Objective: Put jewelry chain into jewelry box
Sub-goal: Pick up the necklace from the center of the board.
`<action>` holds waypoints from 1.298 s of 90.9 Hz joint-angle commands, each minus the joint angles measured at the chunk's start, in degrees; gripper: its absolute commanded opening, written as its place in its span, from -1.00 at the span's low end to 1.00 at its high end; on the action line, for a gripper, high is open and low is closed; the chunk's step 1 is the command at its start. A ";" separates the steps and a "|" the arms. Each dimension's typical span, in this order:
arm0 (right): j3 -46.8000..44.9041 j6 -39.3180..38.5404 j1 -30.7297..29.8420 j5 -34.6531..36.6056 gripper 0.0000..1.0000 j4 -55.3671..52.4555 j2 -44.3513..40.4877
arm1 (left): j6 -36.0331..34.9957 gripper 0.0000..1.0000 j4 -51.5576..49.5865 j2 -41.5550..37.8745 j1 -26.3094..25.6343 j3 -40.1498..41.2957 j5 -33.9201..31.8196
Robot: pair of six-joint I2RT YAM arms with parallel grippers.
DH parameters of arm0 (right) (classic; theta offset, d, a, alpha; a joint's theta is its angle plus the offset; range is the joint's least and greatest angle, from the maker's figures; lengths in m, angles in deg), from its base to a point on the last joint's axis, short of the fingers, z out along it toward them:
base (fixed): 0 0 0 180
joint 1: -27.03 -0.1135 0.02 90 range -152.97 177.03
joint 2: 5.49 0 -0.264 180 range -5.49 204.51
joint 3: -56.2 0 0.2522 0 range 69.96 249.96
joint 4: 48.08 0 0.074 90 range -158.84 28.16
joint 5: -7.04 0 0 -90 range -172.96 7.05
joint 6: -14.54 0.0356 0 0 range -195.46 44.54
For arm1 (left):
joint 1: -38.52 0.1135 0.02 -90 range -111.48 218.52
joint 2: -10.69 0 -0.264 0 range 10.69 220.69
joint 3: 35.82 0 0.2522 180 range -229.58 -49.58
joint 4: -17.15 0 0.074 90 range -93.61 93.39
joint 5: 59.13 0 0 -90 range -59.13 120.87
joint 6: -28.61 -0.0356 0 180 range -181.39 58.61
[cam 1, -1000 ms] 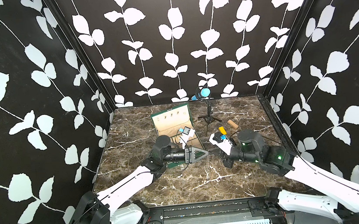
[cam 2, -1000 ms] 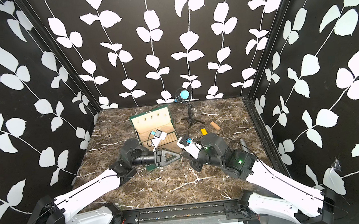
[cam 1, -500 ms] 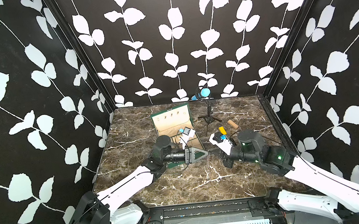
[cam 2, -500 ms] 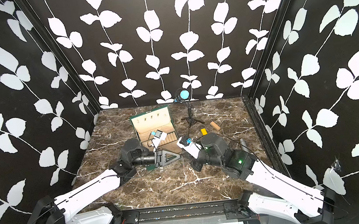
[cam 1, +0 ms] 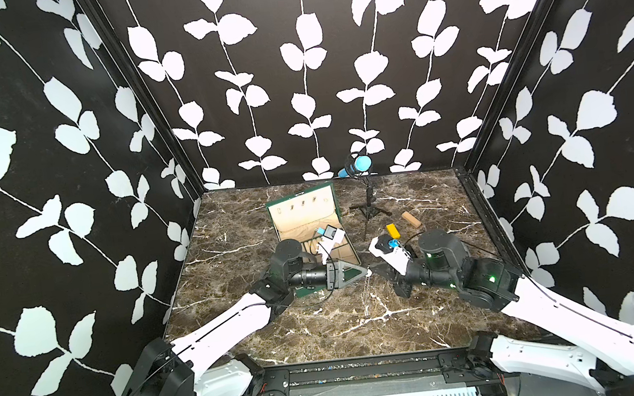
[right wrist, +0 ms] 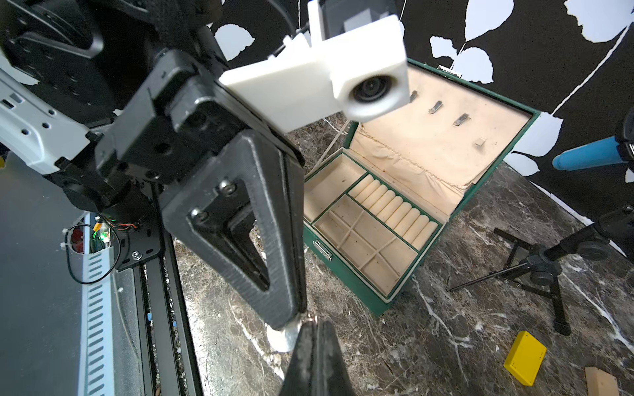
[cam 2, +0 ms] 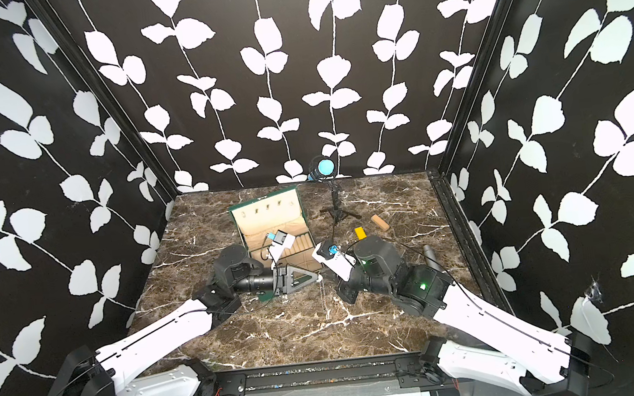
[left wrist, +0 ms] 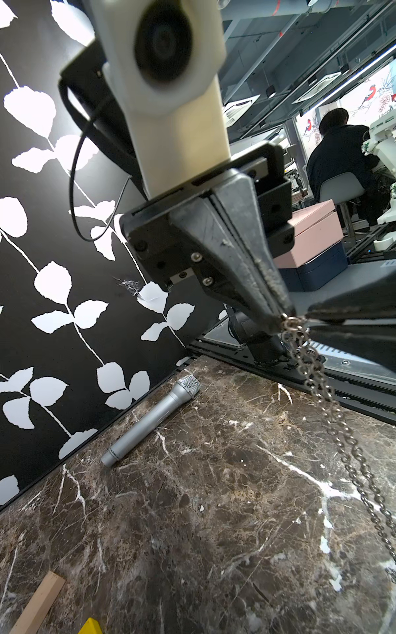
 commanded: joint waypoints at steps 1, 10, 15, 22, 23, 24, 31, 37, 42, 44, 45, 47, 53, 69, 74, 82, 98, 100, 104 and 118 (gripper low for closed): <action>-0.49 -0.45 -0.16 0.29 -1.00 2.26 -0.23 | -1.36 -0.84 -0.39 -1.75 -0.27 -0.91 0.99; -0.41 -0.45 -0.20 0.15 -1.00 2.19 -0.21 | -1.42 -0.86 -0.70 -1.77 -0.27 -1.08 0.82; -0.32 -0.38 -0.18 -0.02 -1.00 2.21 -0.13 | -1.38 -0.84 -0.71 -1.65 -0.26 -1.07 0.81; -0.15 -0.28 -0.17 -0.32 -1.00 2.24 0.01 | -1.39 -0.81 -0.87 -1.55 -0.26 -1.00 0.73; -0.14 -0.27 -0.16 -0.40 -1.00 2.25 0.01 | -1.38 -0.81 -0.87 -1.53 -0.26 -1.00 0.68; -0.10 -0.23 -0.20 -0.44 -1.00 2.25 0.05 | -1.42 -0.80 -0.88 -1.47 -0.26 -1.00 0.66; -0.05 -0.11 -0.21 -0.72 -1.00 2.39 0.14 | -1.24 -0.71 -0.71 -1.33 -0.26 -1.00 0.55; 0.03 -0.01 -0.22 -0.82 -1.00 2.56 0.14 | -1.13 -0.64 -0.71 -1.09 -0.30 -1.08 0.63; 0.03 0.08 -0.21 -0.92 -1.00 2.67 0.23 | -1.18 -0.62 -0.77 -0.94 -0.26 -1.17 0.64; 0.04 0.08 -0.19 -0.90 -1.00 2.69 0.26 | -1.19 -0.62 -0.79 -0.84 -0.30 -1.18 0.64; 0.04 0.08 -0.22 -0.91 -1.00 2.69 0.27 | -1.15 -0.62 -0.79 -0.82 -0.28 -1.18 0.64; 0.04 0.08 -0.17 -0.99 -1.00 2.70 0.27 | -1.19 -0.63 -0.79 -0.81 -0.26 -1.18 0.64; -0.02 0.08 -0.16 -1.00 -1.00 2.70 0.25 | -1.18 -0.65 -0.79 -0.71 -0.30 -1.18 0.72; 0.04 0.10 -0.20 -1.10 -1.00 2.70 0.44 | -1.42 -0.80 -0.88 -0.62 -0.33 -1.43 0.70; -0.04 0.01 -0.21 -1.02 -1.00 2.70 0.45 | -1.38 -0.85 -0.96 -0.78 -0.38 -1.44 0.66; -0.21 -0.09 -0.17 -0.72 -1.00 2.61 0.32 | -1.75 -0.91 -1.37 -1.09 -0.36 -1.40 0.64; -0.22 0.06 -0.16 -0.62 -1.00 2.28 0.07 | -2.94 -1.00 -3.44 -2.45 -0.28 -1.26 -0.37; -0.18 0.19 -0.16 -0.43 -1.00 2.22 0.00 | -3.26 -1.00 -3.98 -2.68 -0.28 -1.33 -0.69; -0.14 0.46 -0.21 0.04 -0.87 2.17 -0.13 | -3.82 -1.00 -5.10 -3.35 -0.35 -1.35 -1.37; -0.08 1.42 -0.23 2.69 0.04 2.58 -1.84 | -5.60 -1.00 -9.15 -5.40 -0.29 -1.85 -3.25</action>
